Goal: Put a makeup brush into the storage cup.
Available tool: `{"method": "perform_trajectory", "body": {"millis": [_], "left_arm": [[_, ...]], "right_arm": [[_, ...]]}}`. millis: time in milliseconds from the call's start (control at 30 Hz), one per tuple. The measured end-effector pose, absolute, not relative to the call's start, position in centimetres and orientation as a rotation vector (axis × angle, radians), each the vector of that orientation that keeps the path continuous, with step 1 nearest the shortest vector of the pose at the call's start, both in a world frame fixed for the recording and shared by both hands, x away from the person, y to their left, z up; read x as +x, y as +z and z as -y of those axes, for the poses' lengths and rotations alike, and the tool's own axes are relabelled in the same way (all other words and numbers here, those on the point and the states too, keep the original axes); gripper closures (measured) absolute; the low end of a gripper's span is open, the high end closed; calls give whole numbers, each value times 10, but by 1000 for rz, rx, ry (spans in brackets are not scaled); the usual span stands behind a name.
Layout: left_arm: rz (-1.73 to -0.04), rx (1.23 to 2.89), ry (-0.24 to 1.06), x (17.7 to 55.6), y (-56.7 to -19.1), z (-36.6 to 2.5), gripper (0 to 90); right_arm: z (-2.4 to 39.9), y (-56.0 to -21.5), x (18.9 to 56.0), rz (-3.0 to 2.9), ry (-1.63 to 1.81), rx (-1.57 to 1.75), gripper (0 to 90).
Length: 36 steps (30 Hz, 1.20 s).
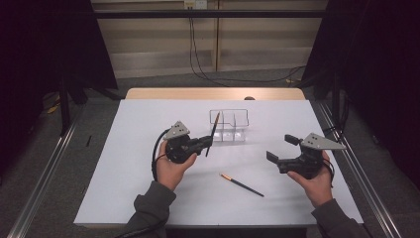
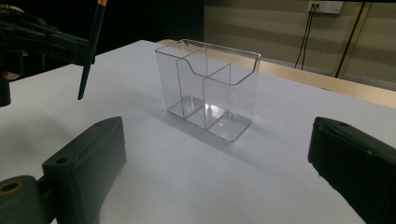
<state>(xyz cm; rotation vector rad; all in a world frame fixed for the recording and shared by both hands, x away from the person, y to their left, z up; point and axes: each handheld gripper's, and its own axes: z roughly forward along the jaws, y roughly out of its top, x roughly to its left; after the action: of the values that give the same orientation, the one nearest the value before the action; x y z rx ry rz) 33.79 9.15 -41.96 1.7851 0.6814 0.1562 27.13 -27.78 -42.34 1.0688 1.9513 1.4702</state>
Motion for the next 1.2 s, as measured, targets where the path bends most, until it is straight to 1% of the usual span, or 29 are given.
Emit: {"method": "perform_trajectory", "body": {"millis": [567,933,1100,1133,1200], "left_arm": [[-647,1762,151,335,-421,-80,841],[-618,1765,142,333,-421,-68,841],[-602,1763,131,332,-421,-61,840],[-602,1763,131,332,-421,-61,841],[-592,1766,130,332,-421,-59,841]], "right_arm": [[244,-405,287,-1999,1554,975,87],[234,-399,298,-1986,1633,1002,144],[229,-398,302,-1985,1634,1003,203],[229,-398,302,-1985,1634,1003,203],[227,-396,303,-1988,1649,995,239]]}}
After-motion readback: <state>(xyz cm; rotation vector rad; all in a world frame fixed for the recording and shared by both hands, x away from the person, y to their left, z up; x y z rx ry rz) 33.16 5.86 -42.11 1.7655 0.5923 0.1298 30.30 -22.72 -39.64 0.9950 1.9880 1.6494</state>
